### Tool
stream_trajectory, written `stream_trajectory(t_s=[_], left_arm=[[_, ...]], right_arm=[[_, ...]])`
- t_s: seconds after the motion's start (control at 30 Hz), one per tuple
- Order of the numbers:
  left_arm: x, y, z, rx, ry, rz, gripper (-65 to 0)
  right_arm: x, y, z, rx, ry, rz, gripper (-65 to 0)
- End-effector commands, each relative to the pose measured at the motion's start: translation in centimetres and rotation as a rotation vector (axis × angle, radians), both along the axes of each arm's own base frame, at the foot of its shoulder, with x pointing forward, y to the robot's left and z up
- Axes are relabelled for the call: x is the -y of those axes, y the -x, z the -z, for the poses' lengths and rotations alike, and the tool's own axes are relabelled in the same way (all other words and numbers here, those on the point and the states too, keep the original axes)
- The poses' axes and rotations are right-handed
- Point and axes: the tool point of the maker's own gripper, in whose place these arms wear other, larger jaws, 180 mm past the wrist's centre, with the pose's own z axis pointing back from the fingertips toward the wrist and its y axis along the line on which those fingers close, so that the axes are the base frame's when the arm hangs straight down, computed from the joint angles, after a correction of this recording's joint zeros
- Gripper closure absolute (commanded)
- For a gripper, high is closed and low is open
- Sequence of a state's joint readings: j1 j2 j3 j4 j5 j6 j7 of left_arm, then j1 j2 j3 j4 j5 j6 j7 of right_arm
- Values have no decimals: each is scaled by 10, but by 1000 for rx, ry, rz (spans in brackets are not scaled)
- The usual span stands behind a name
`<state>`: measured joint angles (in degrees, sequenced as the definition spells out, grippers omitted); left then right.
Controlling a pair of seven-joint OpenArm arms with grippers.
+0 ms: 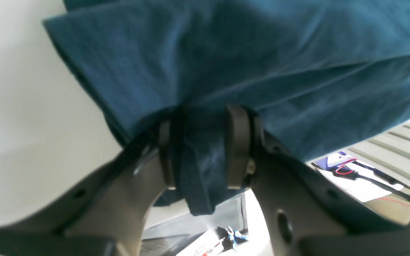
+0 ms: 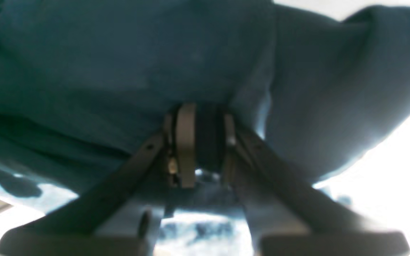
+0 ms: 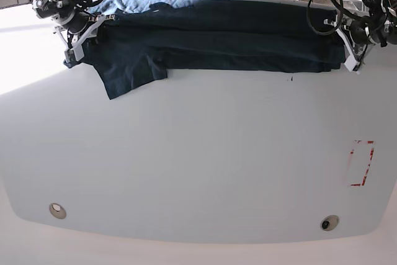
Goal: Fold the T-shirt properly
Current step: 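Release both grippers and move the right gripper to the sleeve flap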
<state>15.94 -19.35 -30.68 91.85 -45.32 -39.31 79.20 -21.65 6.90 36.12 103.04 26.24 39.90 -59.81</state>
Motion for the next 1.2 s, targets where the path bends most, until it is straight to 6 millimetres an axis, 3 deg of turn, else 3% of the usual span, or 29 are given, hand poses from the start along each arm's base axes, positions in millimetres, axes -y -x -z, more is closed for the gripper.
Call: stream_trajectory(t_s=[0.0,0.47,0.6,0.77,0.9,1.07,1.17], left_arm=[[-12,-9,-4,23,-44,0,-167],[-4,-64,-13,90,-118,39,-171],[-5,-72,-12,89,-101,24,-171],[-5,-77,-15,100,-99,26,-172],[-2,-82,-24,135,-99,36,-190],[7,-91,-38,192,-67,46,-271],[11,-95,-45,218,-51,51,-292]], right_arm=[[15,-11,1,23,43,12,-103],[42,-56,23,8,113,58,-103],[44,-68,13,42,127,58,-108],[45,-86,-22,136,190,37,-132],[42,-106,-56,222,234,28,-289],[38,-132,-75,285,226,40,-544],[41,-143,-74,286,212,48,-623]])
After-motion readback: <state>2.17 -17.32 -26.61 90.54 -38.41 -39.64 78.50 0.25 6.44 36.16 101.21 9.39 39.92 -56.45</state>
